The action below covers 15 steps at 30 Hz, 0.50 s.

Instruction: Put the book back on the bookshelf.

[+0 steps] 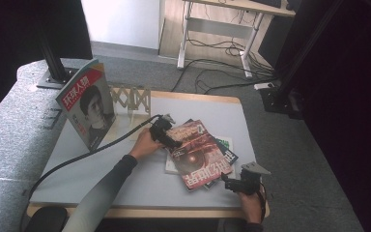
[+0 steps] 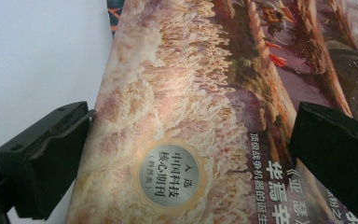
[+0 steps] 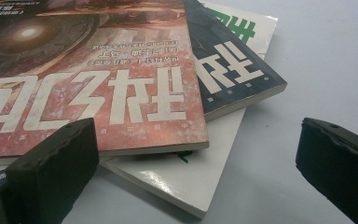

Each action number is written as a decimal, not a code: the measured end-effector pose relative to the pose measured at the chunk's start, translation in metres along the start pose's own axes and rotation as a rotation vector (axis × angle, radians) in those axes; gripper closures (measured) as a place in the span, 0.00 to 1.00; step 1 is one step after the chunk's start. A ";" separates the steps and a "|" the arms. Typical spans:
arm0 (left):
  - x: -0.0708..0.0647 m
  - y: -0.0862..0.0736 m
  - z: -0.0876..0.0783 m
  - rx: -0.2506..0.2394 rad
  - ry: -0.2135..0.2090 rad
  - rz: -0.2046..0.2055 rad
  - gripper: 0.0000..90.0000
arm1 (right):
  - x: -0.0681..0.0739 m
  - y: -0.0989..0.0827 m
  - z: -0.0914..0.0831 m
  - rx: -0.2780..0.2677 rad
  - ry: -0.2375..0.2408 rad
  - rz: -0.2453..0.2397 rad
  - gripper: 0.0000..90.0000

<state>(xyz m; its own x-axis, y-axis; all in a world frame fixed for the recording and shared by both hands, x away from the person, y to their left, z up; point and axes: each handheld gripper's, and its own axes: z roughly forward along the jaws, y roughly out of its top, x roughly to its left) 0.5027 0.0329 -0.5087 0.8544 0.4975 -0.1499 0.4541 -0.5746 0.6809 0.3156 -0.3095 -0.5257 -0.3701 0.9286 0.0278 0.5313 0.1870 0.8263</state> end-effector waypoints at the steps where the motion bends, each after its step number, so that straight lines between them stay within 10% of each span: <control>1: -0.001 0.000 -0.001 0.007 0.001 -0.002 0.00 | 0.000 0.000 0.000 0.001 -0.001 -0.001 0.00; 15: -0.012 -0.018 -0.017 0.035 0.011 -0.041 0.00 | -0.006 0.005 0.005 0.012 -0.037 0.018 0.00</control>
<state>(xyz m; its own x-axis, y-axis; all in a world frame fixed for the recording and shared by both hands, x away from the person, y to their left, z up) 0.4799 0.0479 -0.5066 0.8320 0.5283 -0.1692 0.4975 -0.5755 0.6491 0.3240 -0.3122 -0.5244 -0.3323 0.9429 0.0218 0.5469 0.1738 0.8189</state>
